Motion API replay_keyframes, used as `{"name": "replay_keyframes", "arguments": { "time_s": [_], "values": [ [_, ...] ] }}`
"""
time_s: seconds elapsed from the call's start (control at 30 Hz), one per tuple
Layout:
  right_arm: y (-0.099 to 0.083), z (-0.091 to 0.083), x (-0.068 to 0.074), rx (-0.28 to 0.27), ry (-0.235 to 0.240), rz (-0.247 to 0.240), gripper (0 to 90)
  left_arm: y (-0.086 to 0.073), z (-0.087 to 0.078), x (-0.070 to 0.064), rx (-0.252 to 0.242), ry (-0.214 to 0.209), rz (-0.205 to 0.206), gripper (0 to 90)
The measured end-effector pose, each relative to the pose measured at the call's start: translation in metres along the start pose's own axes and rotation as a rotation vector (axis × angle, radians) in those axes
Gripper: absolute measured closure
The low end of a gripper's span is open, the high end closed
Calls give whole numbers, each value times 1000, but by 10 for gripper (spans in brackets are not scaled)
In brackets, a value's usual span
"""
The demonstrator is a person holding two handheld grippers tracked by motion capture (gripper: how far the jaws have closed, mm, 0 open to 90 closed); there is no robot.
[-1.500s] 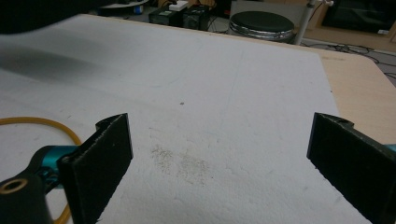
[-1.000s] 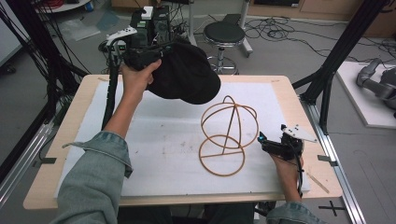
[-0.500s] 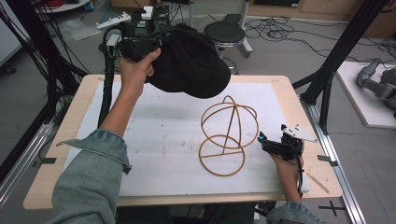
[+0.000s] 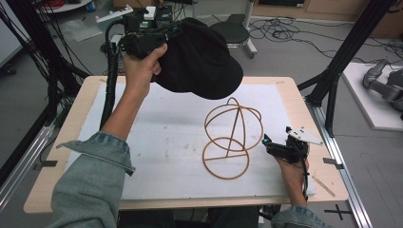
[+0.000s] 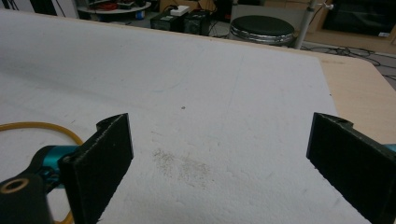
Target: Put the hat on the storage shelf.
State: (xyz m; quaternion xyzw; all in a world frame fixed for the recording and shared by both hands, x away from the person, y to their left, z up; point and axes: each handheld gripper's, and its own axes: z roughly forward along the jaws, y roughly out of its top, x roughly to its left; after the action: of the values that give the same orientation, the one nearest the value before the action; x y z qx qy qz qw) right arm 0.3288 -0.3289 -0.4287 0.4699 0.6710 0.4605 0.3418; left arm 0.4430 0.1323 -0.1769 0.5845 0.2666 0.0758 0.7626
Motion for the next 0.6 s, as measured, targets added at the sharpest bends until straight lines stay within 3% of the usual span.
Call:
{"name": "replay_keyframes", "arguments": {
  "time_s": [0.2,0.27,0.37,0.6],
  "values": [
    [0,0,0,3,-2,4,68,6,2,-9,-17,-45,-24,699],
    [0,0,0,5,-2,3,68,7,2,-11,-19,-60,-64,699],
    [0,0,0,3,2,4,68,7,3,-12,-19,-82,-90,699],
    [0,0,0,1,1,0,68,7,6,-20,-7,-134,-100,699]
  ]
}}
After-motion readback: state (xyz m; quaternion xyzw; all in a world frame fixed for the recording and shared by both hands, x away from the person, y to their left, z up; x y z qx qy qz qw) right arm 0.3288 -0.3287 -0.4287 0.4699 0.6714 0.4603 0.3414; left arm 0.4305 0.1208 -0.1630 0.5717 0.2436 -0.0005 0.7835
